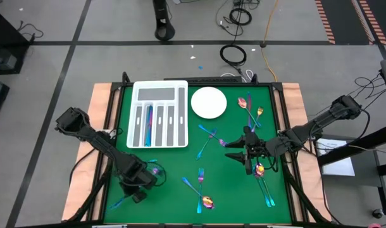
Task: Sort silverware
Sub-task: Put the blue knife into the silverware tray
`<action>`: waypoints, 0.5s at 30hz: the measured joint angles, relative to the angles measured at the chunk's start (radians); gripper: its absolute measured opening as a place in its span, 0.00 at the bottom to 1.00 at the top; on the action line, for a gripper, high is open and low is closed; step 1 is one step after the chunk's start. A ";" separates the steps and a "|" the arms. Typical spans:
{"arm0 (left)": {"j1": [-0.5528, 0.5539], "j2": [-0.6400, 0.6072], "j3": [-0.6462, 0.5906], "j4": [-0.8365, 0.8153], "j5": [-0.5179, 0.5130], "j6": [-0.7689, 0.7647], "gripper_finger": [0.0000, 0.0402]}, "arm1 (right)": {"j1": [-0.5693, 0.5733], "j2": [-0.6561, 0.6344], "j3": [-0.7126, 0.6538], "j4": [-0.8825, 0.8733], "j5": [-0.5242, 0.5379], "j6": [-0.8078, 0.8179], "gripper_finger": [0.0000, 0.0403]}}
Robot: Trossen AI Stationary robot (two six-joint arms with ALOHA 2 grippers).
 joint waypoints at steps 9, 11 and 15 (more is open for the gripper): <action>-0.061 0.000 0.043 0.002 -0.265 0.065 0.13 | 0.000 0.000 0.000 0.000 0.000 0.000 0.42; -0.072 0.000 0.049 0.002 -0.325 0.066 0.13 | 0.000 0.000 0.000 0.000 0.000 0.000 0.42; -0.075 0.000 0.060 0.006 -0.445 0.064 0.13 | 0.000 0.000 0.000 0.000 0.000 0.000 0.42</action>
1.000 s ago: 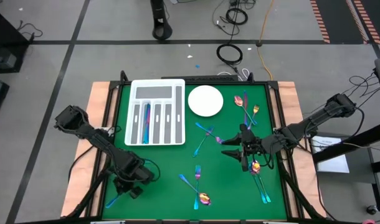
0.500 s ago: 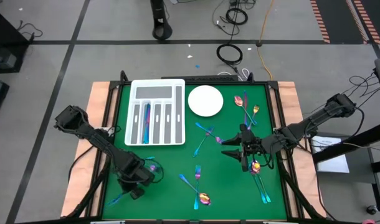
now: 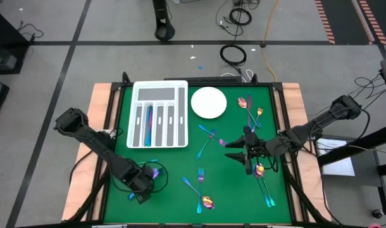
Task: Sort silverware
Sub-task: Put the blue knife into the silverware tray
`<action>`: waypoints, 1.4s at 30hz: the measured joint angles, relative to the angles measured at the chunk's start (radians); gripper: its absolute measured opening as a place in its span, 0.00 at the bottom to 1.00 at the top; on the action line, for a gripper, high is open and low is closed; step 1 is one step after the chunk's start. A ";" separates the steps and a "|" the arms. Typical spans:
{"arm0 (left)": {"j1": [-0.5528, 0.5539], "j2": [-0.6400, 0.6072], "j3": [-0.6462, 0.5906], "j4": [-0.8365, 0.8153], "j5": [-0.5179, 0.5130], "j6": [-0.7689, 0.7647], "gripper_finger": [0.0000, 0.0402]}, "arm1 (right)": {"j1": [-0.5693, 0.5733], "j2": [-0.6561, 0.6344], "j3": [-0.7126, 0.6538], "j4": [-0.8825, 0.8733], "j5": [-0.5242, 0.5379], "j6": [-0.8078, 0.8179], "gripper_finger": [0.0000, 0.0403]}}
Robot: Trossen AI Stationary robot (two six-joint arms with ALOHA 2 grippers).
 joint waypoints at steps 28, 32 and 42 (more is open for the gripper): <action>0.742 -0.319 0.009 -0.296 -0.060 0.170 0.13 | 0.000 0.000 0.000 0.000 0.000 -0.005 0.42; 0.904 -0.319 0.009 -0.319 -0.042 0.281 0.13 | 0.000 0.000 0.000 -0.001 0.000 -0.011 0.42; 1.157 -0.235 0.009 -0.338 -0.037 0.394 0.13 | 0.000 -0.001 0.000 0.001 0.000 -0.056 0.42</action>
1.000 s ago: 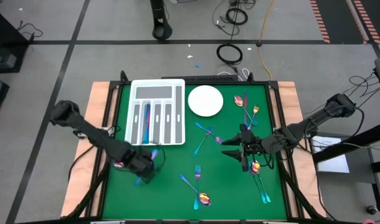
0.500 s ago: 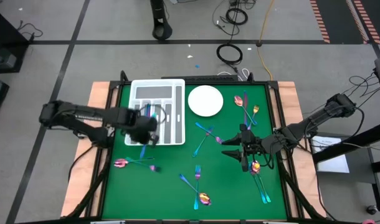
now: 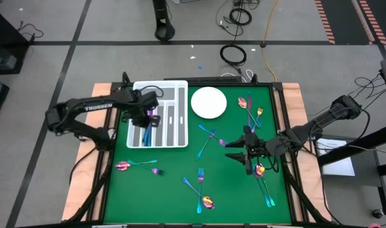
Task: Sort silverware
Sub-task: Put the blue knife into the silverware tray
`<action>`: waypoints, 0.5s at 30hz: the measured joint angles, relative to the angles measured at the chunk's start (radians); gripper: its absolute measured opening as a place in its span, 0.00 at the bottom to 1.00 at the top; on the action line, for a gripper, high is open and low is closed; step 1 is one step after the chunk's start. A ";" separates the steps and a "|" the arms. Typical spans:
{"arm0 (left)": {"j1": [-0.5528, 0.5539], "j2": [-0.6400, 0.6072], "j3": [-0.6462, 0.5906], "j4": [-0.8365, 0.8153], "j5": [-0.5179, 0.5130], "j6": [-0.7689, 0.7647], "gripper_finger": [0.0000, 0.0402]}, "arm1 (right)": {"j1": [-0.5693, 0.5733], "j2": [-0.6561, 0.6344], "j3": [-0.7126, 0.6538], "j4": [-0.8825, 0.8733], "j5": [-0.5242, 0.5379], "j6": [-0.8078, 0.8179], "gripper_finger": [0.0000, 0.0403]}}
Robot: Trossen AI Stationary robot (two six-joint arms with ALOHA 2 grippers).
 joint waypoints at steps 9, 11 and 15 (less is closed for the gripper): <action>0.081 0.135 0.000 0.034 0.004 0.080 0.13 | 0.000 0.000 0.000 0.001 0.000 0.000 0.42; 0.095 0.157 0.000 0.051 0.004 0.083 0.13 | 0.000 0.000 0.000 0.001 0.000 0.000 0.42; 0.116 0.194 0.000 0.052 0.017 0.083 0.13 | 0.000 0.000 0.000 0.002 0.000 0.000 0.42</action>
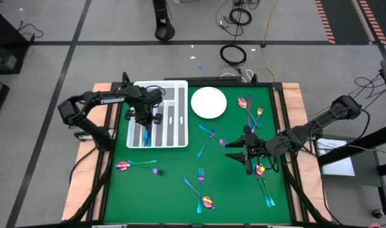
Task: Sort silverware
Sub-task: Put the blue knife into the silverware tray
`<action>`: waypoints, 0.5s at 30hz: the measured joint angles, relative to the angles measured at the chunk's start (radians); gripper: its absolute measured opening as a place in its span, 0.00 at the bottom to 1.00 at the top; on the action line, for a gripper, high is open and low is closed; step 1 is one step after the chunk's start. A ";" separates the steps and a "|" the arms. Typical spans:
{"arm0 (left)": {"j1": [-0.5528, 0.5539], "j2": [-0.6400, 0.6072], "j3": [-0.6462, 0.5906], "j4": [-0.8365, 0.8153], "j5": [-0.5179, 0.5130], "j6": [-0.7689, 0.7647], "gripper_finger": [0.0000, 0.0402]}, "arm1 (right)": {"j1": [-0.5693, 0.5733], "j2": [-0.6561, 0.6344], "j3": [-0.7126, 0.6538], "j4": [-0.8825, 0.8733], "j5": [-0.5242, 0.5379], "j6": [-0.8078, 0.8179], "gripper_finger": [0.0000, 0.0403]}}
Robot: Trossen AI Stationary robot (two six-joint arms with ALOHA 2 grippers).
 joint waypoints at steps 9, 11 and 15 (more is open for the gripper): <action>0.000 0.027 0.000 -0.011 0.069 -0.007 0.13 | 0.000 0.000 0.000 0.000 0.000 -0.019 0.42; 0.000 0.027 0.000 -0.011 0.073 -0.008 0.13 | 0.000 0.000 0.000 0.000 0.000 -0.019 0.42; 0.000 0.027 0.000 -0.018 0.081 -0.008 0.13 | 0.000 0.000 0.000 0.000 0.000 -0.019 0.42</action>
